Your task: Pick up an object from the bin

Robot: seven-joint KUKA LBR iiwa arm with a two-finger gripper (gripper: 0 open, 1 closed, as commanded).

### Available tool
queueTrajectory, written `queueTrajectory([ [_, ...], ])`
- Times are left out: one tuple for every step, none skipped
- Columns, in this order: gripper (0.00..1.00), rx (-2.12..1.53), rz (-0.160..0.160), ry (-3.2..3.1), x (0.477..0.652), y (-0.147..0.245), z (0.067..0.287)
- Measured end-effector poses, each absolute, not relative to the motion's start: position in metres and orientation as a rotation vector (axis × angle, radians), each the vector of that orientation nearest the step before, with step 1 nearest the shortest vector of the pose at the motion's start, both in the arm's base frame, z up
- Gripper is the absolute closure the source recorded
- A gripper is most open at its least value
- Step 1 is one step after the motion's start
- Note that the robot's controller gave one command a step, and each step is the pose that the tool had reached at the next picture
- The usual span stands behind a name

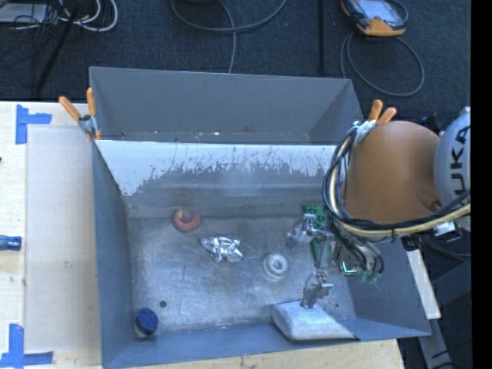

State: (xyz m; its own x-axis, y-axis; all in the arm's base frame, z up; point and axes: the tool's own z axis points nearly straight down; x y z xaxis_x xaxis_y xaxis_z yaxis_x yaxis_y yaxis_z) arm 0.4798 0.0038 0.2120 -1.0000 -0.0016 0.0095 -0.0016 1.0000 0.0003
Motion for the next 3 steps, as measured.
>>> queueTrajectory([
  [0.0, 0.028, -0.003, -3.134, 0.522, 0.064, 0.117],
  [0.0, -0.118, 0.0, -3.139, 0.568, 0.105, 0.071],
  [1.0, -0.119, -0.003, -3.145, 0.569, 0.105, 0.075],
])
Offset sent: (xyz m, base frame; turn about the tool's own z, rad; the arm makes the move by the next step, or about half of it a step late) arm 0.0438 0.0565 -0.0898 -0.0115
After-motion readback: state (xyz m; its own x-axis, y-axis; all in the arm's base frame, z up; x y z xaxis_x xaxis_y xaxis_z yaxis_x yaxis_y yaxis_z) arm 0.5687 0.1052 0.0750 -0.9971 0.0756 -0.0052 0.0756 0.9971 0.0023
